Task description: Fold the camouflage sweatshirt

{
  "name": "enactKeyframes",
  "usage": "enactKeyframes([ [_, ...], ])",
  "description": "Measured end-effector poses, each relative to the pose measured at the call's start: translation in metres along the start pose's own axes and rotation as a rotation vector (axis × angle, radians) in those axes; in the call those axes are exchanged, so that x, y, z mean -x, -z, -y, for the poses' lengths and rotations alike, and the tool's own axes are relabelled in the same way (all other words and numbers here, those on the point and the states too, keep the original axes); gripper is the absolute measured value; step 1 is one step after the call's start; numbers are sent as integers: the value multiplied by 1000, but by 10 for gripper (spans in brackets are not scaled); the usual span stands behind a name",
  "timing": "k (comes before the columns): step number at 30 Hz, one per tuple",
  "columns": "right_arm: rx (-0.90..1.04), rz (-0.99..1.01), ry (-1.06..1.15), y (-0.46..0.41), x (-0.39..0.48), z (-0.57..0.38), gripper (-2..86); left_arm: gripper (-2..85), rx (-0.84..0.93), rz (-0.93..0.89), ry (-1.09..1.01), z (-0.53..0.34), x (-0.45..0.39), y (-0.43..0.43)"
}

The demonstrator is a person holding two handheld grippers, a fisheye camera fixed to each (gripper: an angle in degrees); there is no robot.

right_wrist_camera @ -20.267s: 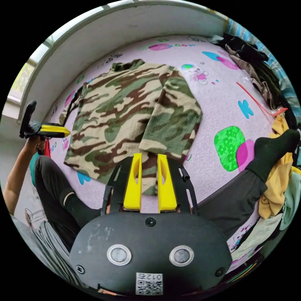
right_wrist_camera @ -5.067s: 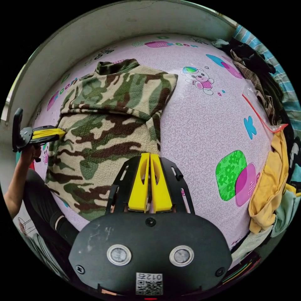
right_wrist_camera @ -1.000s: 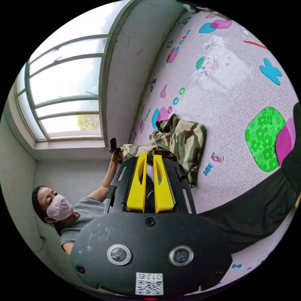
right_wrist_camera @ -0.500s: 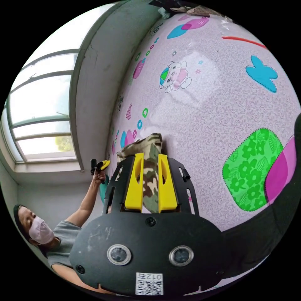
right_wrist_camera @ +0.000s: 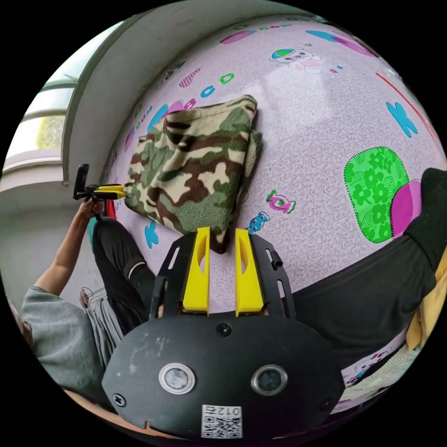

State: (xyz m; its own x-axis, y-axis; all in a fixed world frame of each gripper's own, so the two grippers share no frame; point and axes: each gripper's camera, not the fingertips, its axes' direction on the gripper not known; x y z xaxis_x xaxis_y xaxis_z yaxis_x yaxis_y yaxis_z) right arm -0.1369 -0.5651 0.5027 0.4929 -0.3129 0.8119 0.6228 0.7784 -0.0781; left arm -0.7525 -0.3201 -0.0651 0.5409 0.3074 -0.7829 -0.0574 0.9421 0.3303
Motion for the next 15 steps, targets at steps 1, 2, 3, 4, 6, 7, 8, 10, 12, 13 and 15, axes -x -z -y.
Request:
enactKeyframes([
  [1,-10,5,-5,-2,3,1,57,59,23,-6,9,5,-2,-7],
  [2,-17,12,-21,-2,5,1,35,53,35,-22,12,7,-2,-10],
  [3,-21,11,-28,-2,6,1,22,41,42,-47,19,11,-3,-13],
  [4,-20,8,-40,1,7,0,5,33,41,-45,23,13,-4,-11],
  [6,14,3,-60,5,7,-1,-3,23,32,-56,23,12,-4,-4],
  [7,49,5,-66,7,5,-3,-6,20,33,-66,21,10,-2,-1],
  [8,70,2,-70,7,4,-6,-7,19,35,-76,20,9,-1,0],
  [10,85,26,-87,5,2,-10,-6,19,81,-146,15,8,3,-9],
  [12,136,66,-97,-4,0,-11,-3,24,123,-150,15,9,4,-20],
  [13,164,79,-96,-9,1,-12,2,30,139,-161,12,9,5,-25],
  [15,175,71,-87,-9,5,-13,18,39,108,-168,18,9,7,-22],
])
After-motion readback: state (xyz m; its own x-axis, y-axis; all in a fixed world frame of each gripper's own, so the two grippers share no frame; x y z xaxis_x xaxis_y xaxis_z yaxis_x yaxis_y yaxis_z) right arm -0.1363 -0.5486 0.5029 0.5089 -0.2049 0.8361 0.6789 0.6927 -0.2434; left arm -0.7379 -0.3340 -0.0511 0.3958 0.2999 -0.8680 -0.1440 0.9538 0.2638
